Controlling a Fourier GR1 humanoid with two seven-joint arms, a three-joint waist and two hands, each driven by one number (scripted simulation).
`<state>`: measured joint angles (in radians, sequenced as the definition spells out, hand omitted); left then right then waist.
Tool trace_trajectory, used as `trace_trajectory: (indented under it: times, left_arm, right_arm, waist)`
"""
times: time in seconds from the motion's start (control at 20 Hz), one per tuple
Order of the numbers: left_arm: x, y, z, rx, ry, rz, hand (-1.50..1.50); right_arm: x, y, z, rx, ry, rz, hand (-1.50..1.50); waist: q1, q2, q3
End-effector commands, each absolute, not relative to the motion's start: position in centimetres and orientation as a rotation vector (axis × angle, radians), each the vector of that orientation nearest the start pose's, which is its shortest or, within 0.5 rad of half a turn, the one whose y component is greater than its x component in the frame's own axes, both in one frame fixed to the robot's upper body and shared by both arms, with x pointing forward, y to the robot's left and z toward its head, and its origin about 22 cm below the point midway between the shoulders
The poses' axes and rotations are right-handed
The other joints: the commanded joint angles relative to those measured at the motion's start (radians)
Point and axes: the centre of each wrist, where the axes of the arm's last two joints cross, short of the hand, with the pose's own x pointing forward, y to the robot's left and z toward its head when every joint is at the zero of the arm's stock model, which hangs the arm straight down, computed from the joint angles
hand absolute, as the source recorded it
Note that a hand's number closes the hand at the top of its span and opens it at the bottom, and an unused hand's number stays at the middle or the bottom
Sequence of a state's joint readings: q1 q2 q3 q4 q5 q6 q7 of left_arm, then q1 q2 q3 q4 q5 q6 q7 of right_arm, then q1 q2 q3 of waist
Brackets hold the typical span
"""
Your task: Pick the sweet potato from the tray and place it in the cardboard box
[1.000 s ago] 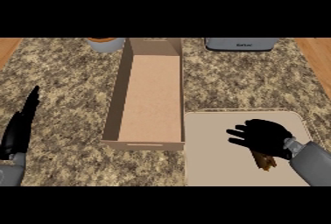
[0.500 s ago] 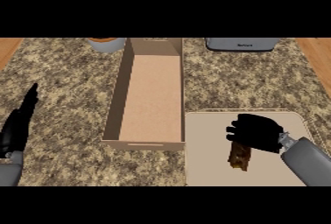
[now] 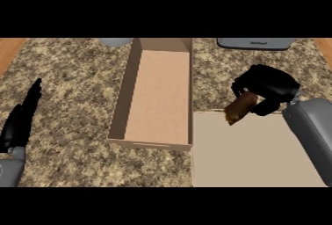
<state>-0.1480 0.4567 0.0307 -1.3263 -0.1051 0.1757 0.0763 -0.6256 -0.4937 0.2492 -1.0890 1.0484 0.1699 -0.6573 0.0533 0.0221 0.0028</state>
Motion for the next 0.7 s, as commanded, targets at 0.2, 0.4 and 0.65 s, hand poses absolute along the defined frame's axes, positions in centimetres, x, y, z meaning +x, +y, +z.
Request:
trace_trajectory:
  times: [0.2, 0.4, 0.65]
  left_arm:
    - [27.9, 34.8, 2.5, 0.600, -1.415, -0.254, 0.00]
    - [27.8, 34.7, 2.0, 0.622, -1.410, -0.237, 0.00]
    - [27.6, 35.0, 2.4, 0.632, -1.381, -0.236, 0.00]
  right_arm:
    - [42.9, -30.0, 16.5, -0.556, -2.072, 1.475, 1.50]
    - [44.7, -27.2, 17.1, -0.424, -2.207, 1.476, 1.50]
    - [46.4, -23.3, 20.6, -0.193, -2.203, 1.509, 1.50]
  waist:
    - [0.013, 0.002, 0.000]
    - [0.001, -0.005, -0.002]
    - [-0.019, -0.015, -0.003]
